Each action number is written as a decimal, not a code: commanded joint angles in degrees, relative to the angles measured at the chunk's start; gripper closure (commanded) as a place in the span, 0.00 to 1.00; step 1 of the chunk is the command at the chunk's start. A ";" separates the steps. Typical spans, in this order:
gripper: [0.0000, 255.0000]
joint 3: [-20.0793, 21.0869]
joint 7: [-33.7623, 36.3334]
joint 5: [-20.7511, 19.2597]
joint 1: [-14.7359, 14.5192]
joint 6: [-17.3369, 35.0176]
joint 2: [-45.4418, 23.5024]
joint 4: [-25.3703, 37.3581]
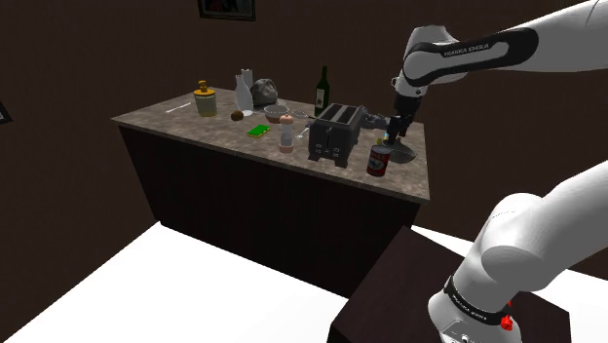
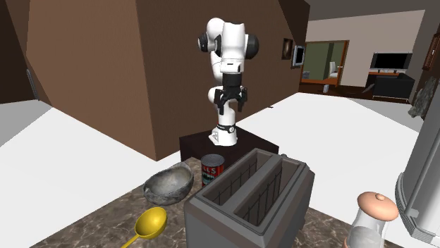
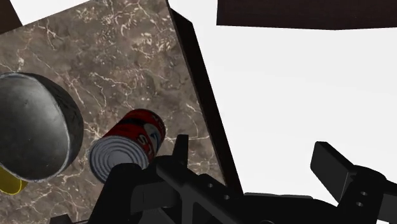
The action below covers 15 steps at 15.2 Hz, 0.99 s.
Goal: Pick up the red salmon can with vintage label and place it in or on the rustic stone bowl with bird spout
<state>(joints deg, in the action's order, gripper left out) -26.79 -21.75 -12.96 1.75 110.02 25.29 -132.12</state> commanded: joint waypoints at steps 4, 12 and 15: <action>0.00 -6.84 -9.08 3.68 -1.07 5.55 -10.61 4.90; 0.00 -13.70 -27.42 18.73 0.53 9.90 -31.81 16.99; 0.00 -13.36 -30.66 22.05 2.22 10.53 -36.03 19.25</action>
<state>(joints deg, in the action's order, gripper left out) -40.21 -51.31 8.03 3.46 120.12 -9.47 -113.34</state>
